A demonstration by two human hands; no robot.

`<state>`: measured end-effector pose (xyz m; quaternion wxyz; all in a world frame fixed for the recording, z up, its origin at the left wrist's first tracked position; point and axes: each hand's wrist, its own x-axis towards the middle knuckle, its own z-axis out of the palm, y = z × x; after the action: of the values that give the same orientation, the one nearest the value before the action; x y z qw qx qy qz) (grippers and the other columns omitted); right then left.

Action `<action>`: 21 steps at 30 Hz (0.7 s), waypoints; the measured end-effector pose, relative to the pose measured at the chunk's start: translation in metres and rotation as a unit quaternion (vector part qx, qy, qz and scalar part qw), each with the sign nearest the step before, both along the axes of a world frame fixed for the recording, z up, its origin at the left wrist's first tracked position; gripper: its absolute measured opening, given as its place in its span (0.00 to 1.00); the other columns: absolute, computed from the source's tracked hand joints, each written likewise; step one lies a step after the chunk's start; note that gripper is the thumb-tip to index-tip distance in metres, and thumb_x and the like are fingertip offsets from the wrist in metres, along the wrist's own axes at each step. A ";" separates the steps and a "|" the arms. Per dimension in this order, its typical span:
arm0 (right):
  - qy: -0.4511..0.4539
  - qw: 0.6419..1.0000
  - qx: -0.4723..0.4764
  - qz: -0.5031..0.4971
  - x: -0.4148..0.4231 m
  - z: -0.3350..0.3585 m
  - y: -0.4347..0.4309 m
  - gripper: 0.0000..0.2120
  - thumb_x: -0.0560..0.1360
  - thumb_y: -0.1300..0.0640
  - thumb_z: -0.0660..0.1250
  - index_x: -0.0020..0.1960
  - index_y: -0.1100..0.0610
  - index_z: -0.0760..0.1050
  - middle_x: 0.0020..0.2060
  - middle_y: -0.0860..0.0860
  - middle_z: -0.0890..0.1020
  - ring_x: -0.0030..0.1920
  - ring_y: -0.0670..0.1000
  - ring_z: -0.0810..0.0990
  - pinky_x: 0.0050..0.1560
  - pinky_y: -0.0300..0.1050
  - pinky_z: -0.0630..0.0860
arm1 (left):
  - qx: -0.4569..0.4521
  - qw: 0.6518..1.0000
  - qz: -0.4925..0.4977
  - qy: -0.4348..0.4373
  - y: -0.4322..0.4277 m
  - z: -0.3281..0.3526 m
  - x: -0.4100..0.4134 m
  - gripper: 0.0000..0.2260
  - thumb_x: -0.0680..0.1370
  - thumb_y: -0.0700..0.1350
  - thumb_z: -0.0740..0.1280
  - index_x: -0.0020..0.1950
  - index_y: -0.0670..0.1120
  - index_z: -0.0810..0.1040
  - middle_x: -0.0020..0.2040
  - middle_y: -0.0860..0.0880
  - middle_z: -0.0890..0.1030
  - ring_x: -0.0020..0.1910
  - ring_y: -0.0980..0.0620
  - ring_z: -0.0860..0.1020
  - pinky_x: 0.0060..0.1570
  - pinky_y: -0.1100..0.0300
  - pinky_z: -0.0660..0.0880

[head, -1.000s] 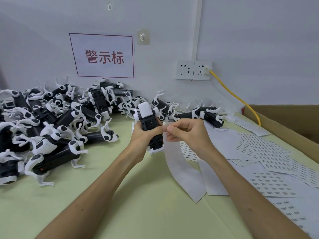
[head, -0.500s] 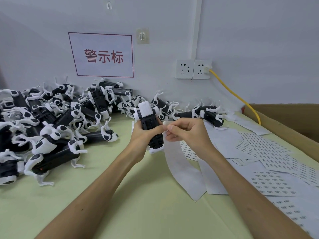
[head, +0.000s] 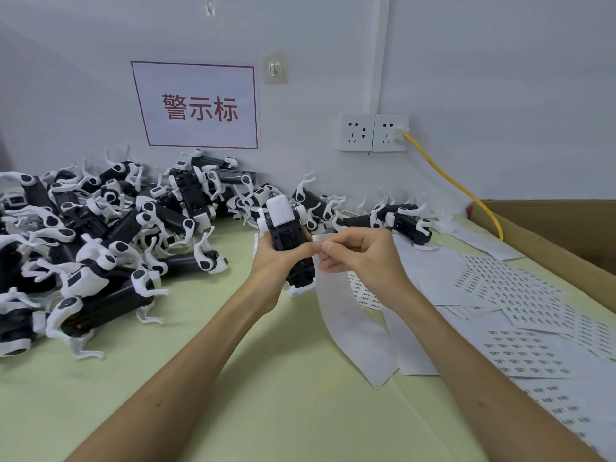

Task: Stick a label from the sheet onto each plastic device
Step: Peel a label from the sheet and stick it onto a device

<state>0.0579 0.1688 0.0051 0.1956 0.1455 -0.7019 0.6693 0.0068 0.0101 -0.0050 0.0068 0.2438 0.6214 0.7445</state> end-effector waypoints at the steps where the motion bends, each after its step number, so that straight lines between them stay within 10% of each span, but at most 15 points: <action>1: 0.001 1.000 -0.002 0.004 0.000 0.000 0.000 0.08 0.76 0.70 0.69 0.43 0.60 0.84 0.34 0.56 0.85 0.35 0.54 0.86 0.39 0.42 0.82 | 0.002 1.000 -0.003 0.000 0.000 0.000 0.000 0.09 0.60 0.52 0.78 0.35 0.56 0.82 0.34 0.55 0.79 0.36 0.55 0.79 0.37 0.63 0.76; 21: 0.003 1.000 0.009 0.001 0.000 0.000 0.000 0.08 0.76 0.70 0.69 0.43 0.60 0.84 0.35 0.57 0.85 0.35 0.54 0.86 0.39 0.43 0.82 | 0.006 1.000 0.008 -0.015 0.000 0.000 0.000 0.07 0.65 0.45 0.77 0.37 0.54 0.81 0.35 0.54 0.79 0.37 0.54 0.79 0.38 0.61 0.76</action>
<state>0.0579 0.1693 0.0047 0.1953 0.1498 -0.7072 0.6628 0.0072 0.0106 -0.0054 0.0084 0.2276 0.6191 0.7515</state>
